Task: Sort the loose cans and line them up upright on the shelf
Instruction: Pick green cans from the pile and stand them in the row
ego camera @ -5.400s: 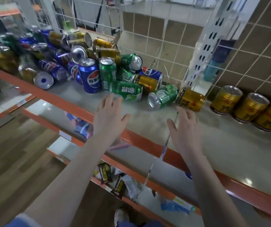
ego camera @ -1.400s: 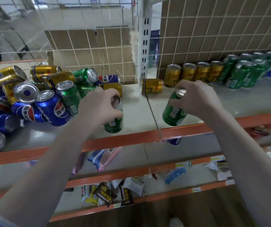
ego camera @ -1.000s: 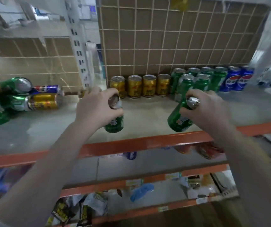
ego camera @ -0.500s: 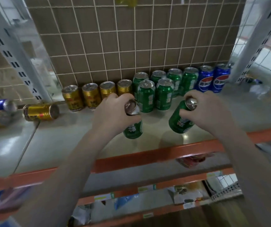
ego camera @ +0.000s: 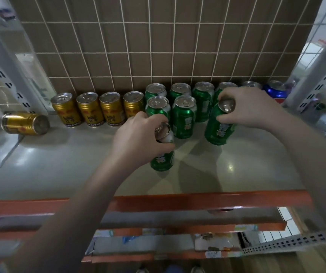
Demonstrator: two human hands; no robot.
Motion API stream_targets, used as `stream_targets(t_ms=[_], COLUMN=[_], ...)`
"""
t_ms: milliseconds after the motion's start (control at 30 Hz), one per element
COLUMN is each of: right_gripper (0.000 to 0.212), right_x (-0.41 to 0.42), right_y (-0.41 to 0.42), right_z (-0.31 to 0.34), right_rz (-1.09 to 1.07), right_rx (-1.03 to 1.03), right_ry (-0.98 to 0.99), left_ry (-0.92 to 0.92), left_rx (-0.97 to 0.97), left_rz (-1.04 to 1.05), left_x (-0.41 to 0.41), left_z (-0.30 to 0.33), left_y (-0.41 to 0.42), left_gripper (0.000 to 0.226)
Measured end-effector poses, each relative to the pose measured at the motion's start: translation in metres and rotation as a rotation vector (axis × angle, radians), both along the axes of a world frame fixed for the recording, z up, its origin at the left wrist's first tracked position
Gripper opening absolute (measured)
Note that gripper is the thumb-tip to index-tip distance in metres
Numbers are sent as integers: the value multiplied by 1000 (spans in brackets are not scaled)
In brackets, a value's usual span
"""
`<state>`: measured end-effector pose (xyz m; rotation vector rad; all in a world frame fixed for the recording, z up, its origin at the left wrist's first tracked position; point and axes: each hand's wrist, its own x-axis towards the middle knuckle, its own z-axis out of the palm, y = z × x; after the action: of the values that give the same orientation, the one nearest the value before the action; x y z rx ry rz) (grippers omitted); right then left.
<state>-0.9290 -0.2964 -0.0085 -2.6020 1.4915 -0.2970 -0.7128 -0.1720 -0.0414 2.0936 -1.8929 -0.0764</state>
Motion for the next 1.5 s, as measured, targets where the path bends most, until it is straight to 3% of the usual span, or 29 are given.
stream_targets(t_ms=[233, 500, 1500], right_gripper=[58, 58, 64], right_x=[-11, -3, 2], right_y=[-41, -56, -61], right_z=[-2, -5, -26], right_rz=[254, 390, 367], right_rx=[41, 24, -53], right_ry=[61, 58, 13], left_ry=[9, -9, -26], left_rx=[39, 51, 66], left_rz=[152, 247, 168], left_x=[-49, -70, -68], left_z=[-4, -3, -2], left_y=[-8, -13, -18], left_gripper=[63, 63, 63])
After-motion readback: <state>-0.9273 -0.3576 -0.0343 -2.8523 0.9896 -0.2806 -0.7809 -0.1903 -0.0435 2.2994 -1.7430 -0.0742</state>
